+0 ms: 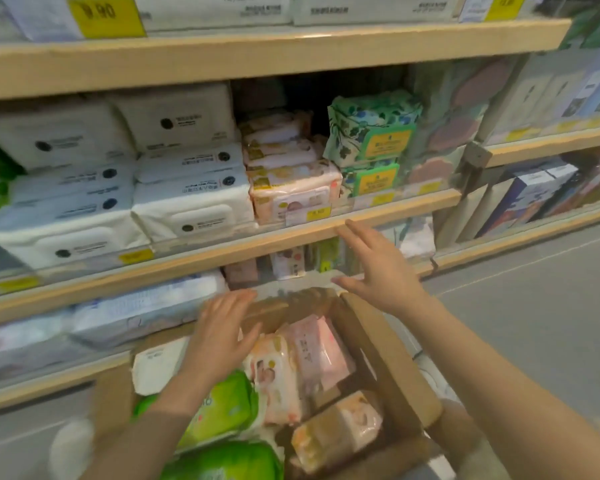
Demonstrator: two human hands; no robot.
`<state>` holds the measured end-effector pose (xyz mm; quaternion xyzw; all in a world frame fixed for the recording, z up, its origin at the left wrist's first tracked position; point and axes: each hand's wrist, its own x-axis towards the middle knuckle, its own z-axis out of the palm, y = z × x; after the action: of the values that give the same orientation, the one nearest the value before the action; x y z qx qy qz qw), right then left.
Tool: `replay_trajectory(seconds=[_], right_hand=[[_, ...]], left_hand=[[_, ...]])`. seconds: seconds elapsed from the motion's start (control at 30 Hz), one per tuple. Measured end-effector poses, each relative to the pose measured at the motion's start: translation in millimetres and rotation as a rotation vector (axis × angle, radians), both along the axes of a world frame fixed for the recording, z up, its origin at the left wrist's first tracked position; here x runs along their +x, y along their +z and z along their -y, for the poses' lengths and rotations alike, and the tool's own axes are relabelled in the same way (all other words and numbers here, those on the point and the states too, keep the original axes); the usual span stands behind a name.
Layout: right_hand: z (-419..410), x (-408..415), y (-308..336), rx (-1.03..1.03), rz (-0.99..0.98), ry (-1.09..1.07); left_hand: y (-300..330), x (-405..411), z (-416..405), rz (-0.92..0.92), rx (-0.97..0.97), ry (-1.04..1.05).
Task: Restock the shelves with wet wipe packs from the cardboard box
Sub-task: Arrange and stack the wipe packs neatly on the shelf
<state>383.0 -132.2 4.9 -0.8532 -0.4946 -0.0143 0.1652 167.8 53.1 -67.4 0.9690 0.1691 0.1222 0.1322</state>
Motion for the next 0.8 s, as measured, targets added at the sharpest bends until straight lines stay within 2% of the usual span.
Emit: replay_trajectory(seconds=[0.13,0.23,0.47,0.63,0.8], right_hand=[[21,-56,-59,-0.126,-0.134,0.065],[30,-86,-101,-0.220,-0.226,0.113],[-3,-114,-169,-0.290,-0.585,-0.030],[-35,-123,-222,-0.292,-0.829,-0.219],[-59,-130,-251,-0.182,-0.872,-0.419]], left_hand=[[-57,-75,16,-0.171,-0.087,0.052],[-87,-115,26,-0.241,-0.090,0.016],[-94,-126,11,-0.418,-0.017,0.068],[-103,-129,8,-0.310,-0.003,0.040],[-106,-126,6,-0.290,0.020,0.062]])
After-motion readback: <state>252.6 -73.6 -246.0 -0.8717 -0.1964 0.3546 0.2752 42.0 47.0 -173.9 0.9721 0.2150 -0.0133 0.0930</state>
